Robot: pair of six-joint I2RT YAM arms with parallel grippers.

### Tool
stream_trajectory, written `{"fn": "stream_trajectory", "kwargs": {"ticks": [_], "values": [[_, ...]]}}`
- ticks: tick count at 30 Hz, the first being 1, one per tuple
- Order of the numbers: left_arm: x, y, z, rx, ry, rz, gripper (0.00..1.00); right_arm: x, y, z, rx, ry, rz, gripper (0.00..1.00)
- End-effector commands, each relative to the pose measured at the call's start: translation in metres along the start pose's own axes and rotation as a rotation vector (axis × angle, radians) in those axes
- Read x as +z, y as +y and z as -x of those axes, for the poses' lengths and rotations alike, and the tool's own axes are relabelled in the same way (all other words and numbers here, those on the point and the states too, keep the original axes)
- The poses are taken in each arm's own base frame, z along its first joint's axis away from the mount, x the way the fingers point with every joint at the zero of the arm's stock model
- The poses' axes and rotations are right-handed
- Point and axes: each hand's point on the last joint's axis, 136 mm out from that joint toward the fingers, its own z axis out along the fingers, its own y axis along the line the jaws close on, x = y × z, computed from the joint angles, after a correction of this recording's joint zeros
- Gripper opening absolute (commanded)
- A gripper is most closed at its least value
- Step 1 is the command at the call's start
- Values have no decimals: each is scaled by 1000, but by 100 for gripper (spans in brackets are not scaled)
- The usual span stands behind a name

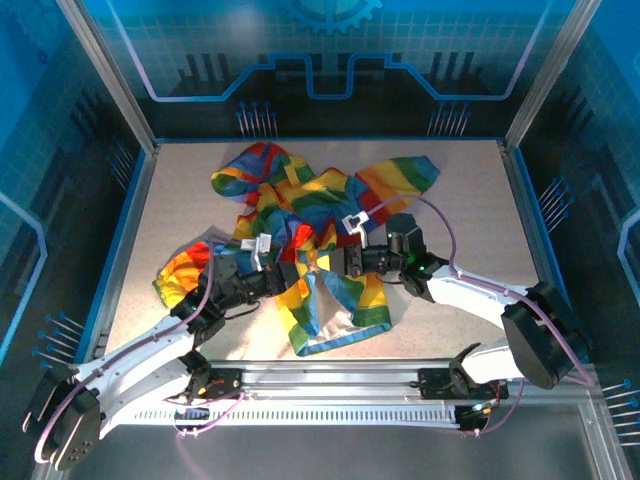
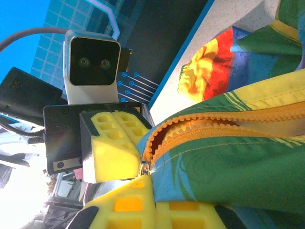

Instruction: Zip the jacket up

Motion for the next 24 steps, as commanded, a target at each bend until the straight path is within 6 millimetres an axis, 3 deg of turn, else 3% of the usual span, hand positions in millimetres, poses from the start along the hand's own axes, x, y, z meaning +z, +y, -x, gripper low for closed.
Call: {"fn": "stream_trajectory", "kwargs": {"ticks": [1,7,11,13,17,24], "values": [[2,3,-15,-34,87,26,0,-4,0,7,-47,-43,-32,0],[0,17,-23,-71,126,99,0,-3,-13,-2,-24,-17,-74,0],[1,25,-28,-102,169,162,0,-3,-19,-8,-19,3,-102,26],[0,30,-31,-115,189,201,0,-4,-20,-11,-32,18,-117,34],[-1,33,-32,-139,215,257,0,-13,-20,-17,-85,60,-177,41],[-7,29,-34,-135,299,360,0,-39,-9,-18,-294,86,-322,42]]}}
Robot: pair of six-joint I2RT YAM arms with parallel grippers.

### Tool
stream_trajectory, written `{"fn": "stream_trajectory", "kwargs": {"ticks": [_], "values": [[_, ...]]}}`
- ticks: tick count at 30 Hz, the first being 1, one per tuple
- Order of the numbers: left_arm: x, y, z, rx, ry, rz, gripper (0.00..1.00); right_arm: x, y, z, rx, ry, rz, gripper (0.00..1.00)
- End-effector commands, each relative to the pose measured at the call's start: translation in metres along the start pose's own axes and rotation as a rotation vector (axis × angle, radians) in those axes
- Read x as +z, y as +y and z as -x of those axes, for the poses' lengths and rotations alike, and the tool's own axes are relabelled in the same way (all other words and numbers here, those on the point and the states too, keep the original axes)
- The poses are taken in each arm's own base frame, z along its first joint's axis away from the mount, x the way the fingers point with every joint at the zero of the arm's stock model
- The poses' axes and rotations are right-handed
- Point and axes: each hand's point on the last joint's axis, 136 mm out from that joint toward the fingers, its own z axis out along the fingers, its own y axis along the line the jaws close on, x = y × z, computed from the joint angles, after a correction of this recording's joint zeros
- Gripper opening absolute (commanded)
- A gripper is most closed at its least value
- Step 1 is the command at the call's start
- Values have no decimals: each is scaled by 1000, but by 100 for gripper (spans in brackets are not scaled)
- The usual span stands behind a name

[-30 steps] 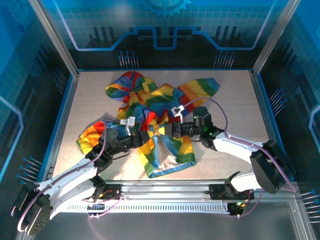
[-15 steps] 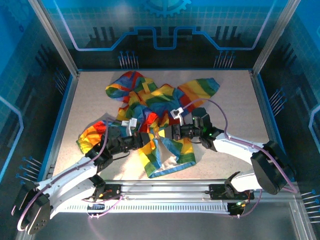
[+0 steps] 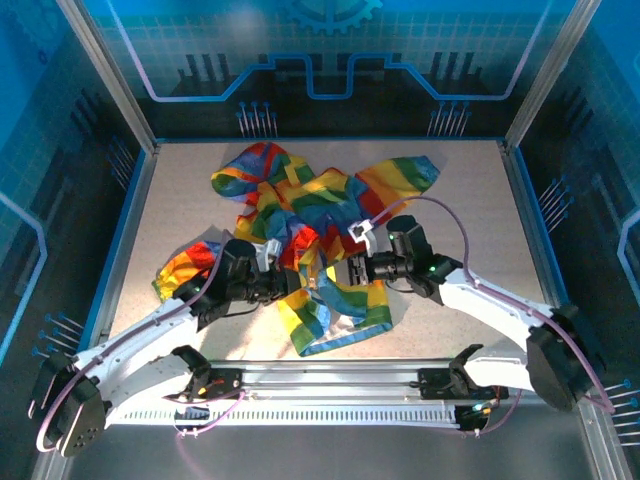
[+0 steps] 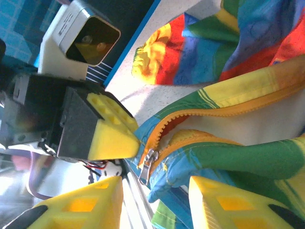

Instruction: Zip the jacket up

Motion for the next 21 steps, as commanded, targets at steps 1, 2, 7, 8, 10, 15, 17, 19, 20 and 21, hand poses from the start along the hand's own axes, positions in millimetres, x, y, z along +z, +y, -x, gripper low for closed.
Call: {"fn": "stream_trajectory", "kwargs": {"ticks": [1,2,7,8,10,15,17,19,20,21], "values": [[-7,0,-12,12,93,82,0,-19,5,-2,-193,26,-115,42],[-8,-1,-13,11,111,98,0,-21,10,-4,-256,37,-129,42],[-17,-5,-16,7,163,162,0,-26,32,-12,-533,73,-192,45],[-19,-7,-17,8,172,170,0,-26,37,-12,-573,75,-200,47],[-22,-10,-16,7,180,182,0,-23,43,-13,-637,79,-213,49],[-25,-17,-14,5,180,188,0,-10,51,-20,-716,124,-223,51],[-25,-16,-13,0,177,192,0,-3,56,-20,-711,139,-194,51],[-25,-16,-13,-3,175,191,0,3,61,-22,-713,151,-174,51],[-25,-17,-13,-5,174,189,0,7,62,-24,-719,161,-168,51],[-24,-17,-13,-5,174,189,0,10,62,-26,-723,169,-168,51]]}}
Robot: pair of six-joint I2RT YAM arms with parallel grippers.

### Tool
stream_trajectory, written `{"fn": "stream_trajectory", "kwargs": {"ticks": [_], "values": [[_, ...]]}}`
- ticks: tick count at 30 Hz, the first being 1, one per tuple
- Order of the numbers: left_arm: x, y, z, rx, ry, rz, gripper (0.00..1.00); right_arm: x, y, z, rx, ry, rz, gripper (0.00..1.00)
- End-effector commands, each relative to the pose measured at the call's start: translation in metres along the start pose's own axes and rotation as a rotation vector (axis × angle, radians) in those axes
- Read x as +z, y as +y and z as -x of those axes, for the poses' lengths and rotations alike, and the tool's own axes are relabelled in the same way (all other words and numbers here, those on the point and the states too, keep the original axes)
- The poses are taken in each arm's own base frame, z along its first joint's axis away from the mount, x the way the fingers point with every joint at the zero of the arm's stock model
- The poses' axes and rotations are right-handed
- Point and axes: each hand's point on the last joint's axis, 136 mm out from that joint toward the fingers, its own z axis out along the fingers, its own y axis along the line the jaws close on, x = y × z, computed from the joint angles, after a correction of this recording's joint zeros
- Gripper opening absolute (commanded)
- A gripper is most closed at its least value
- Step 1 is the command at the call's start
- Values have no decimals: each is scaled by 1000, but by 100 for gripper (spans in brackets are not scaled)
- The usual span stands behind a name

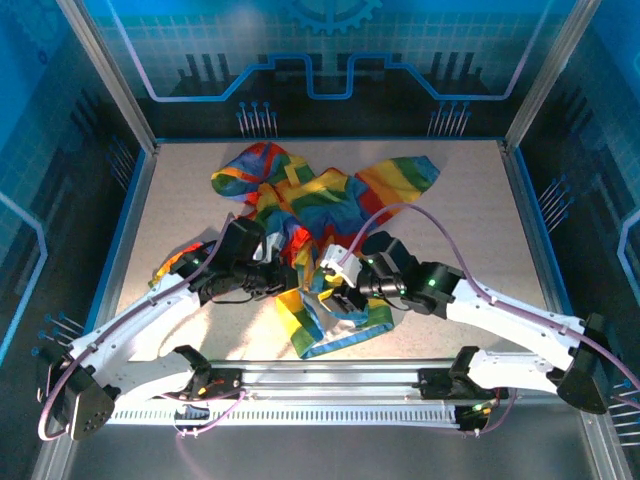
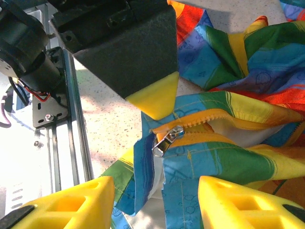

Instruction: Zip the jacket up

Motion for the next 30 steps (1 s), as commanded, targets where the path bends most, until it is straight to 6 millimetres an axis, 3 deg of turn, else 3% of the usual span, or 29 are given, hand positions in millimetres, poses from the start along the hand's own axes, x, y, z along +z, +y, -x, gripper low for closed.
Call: {"fn": "stream_trajectory", "kwargs": {"ticks": [1,12,18,30], "values": [[-4,-6,-5,8,25,-7,0,6,8,7,-55,12,9,51],[-4,-13,-4,12,34,-23,0,33,16,3,-81,60,45,57],[-6,-15,-4,20,33,-30,0,44,7,4,-87,80,-1,56],[-8,-12,-8,39,43,-18,0,45,-2,2,-89,64,-51,19]]}}
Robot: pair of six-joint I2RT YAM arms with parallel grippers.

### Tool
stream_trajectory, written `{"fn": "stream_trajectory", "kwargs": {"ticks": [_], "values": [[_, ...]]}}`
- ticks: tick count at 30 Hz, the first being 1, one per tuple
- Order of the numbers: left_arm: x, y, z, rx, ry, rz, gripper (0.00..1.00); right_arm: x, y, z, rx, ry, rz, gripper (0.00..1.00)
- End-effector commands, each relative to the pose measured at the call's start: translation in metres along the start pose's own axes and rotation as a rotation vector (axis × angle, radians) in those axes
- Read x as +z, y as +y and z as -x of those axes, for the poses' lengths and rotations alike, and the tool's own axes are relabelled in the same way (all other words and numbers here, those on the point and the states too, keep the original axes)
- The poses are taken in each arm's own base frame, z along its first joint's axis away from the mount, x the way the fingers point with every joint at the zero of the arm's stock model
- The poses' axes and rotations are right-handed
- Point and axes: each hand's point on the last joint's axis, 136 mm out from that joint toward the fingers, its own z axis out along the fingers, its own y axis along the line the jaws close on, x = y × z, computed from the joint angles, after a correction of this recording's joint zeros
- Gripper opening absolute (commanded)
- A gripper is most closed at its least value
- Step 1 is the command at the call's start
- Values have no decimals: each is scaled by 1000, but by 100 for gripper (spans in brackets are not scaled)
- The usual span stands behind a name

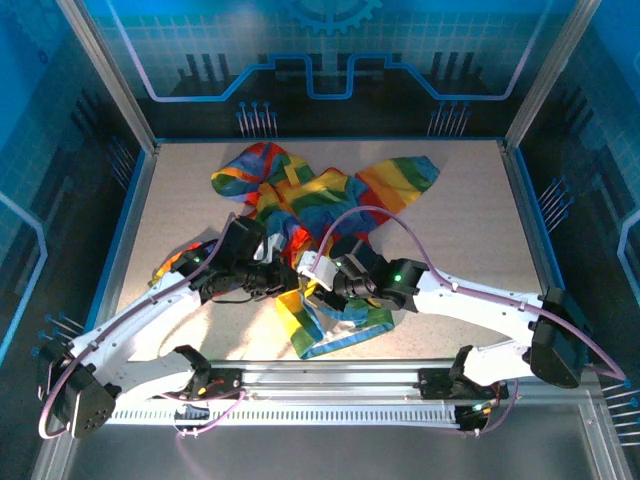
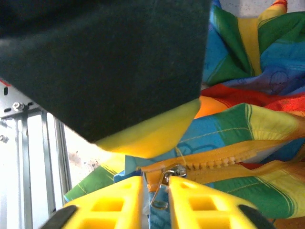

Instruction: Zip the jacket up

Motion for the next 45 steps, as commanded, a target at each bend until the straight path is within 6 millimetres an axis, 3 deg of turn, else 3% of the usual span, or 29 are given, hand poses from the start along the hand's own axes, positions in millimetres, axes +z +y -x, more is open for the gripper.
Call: {"fn": "stream_trajectory", "kwargs": {"ticks": [1,8,16,20,21,32,34,45], "values": [[-7,-9,-5,38,22,-21,0,-3,0,7,-14,-35,-23,16],[-6,-9,-6,43,24,-22,0,-9,-4,4,-13,-48,-56,0],[-8,-8,-8,48,28,-18,0,-6,-1,-5,4,-34,-35,0],[-9,-8,-9,50,33,-19,0,-9,-2,1,-8,-57,-42,22],[-9,-9,-10,49,33,-21,0,-6,-2,-10,-10,-36,-45,25],[-10,-11,-11,49,40,-28,0,5,8,-16,-37,0,17,34],[-11,-10,-11,50,43,-23,0,2,10,-3,-47,-28,27,36],[-10,-12,-14,55,71,-23,0,13,2,4,-75,-25,-4,36]]}}
